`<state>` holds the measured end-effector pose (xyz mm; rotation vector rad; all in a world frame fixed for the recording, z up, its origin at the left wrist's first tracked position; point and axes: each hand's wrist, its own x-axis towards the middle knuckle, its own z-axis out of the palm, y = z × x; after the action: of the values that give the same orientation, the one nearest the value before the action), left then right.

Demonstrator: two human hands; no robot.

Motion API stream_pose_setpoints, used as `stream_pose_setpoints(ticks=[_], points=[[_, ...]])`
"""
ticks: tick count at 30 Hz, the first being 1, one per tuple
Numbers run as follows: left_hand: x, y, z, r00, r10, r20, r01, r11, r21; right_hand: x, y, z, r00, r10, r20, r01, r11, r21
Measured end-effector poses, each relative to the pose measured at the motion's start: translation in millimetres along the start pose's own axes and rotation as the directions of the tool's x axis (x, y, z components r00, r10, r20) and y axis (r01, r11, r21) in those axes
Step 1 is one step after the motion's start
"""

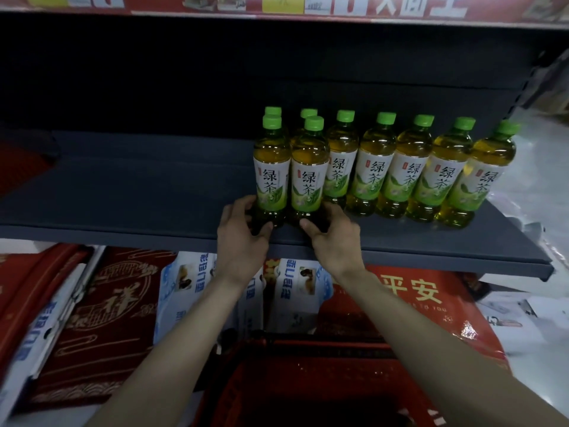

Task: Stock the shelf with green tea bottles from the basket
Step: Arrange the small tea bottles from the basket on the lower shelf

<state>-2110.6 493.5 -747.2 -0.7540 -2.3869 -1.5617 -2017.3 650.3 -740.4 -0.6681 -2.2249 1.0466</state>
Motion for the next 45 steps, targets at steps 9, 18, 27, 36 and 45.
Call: stream_pose_setpoints(ticks=[9, 18, 27, 36, 45], points=[[-55.3, 9.9, -11.7, 0.890, 0.039, 0.455, -0.134, 0.975, 0.178, -78.6, 11.7, -21.9, 0.994, -0.105, 0.020, 0.105, 0.994, 0.026], [-111.1, 3.3, -6.7, 0.487, -0.108, 0.867, -0.351, 0.884, 0.307, -178.9, 66.2, -37.7, 0.918, -0.102, 0.382, 0.120, 0.993, -0.023], [-193.2, -30.4, 14.3, 0.191, -0.497, 0.847, -0.514, 0.684, 0.517, -244.3, 118.6, -14.2, 0.531, 0.250, 0.809, 0.098, 0.931, -0.352], [-243.2, -70.7, 22.2, 0.130, -0.645, 0.753, -0.698, 0.480, 0.531, -295.5, 150.4, -4.5, 0.378, 0.370, 0.849, 0.281, 0.827, -0.486], [-248.6, -81.1, 24.7, 0.181, -0.506, 0.843, -0.754, 0.479, 0.449, -292.1, 147.6, -1.0, 0.469, 0.281, 0.837, 0.402, 0.776, -0.486]])
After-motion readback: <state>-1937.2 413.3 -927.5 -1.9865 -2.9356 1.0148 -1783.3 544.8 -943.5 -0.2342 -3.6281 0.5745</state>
